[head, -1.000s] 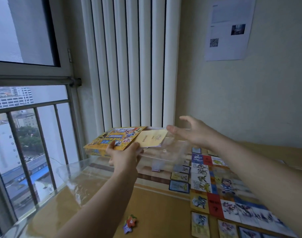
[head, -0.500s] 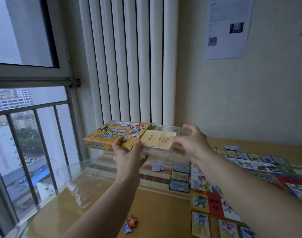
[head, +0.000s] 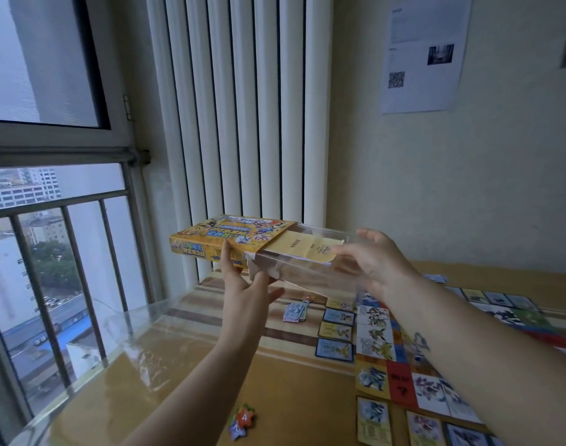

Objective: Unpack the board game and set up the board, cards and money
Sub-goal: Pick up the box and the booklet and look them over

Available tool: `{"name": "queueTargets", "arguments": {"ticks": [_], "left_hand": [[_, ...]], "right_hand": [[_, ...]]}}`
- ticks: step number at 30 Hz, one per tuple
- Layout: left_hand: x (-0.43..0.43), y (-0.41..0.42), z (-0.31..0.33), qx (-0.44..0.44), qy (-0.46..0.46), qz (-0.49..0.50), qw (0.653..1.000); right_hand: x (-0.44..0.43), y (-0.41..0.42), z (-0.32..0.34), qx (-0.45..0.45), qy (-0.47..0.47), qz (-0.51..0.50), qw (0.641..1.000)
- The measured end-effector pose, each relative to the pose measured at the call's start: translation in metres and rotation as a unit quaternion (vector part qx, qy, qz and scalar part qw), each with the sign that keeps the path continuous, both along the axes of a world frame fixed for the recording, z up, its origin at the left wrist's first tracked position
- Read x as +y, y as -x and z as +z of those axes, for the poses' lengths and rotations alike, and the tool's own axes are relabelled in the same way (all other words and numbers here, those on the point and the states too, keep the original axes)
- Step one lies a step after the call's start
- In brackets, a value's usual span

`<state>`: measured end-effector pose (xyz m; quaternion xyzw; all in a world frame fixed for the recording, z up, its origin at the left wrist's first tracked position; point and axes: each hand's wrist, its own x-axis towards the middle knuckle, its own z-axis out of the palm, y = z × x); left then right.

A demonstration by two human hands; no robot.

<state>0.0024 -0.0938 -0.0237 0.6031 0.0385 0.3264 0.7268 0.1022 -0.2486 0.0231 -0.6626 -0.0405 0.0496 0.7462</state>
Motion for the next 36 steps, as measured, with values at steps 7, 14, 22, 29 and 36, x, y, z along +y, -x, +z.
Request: {"name": "queueTargets", "arguments": {"ticks": [7,14,22,29,36], "left_hand": [[-0.008,0.000,0.006,-0.056,0.063,-0.027,0.996],[-0.013,0.001,0.012,-0.078,0.066,-0.033,0.994],[-0.017,0.004,0.016,-0.075,0.015,0.017,0.997],[-0.019,0.002,0.017,-0.108,0.016,0.038,0.993],[-0.022,-0.001,0.016,-0.112,0.059,0.089,0.988]], "right_hand": [[0.000,-0.011,-0.005,0.027,-0.038,-0.009,0.999],[-0.001,-0.009,-0.003,0.029,-0.042,-0.004,0.999],[0.001,-0.007,0.000,0.028,-0.055,-0.003,0.998],[0.003,-0.004,0.004,0.034,-0.055,0.017,0.998],[0.010,-0.005,0.004,0.027,-0.049,0.003,0.998]]}}
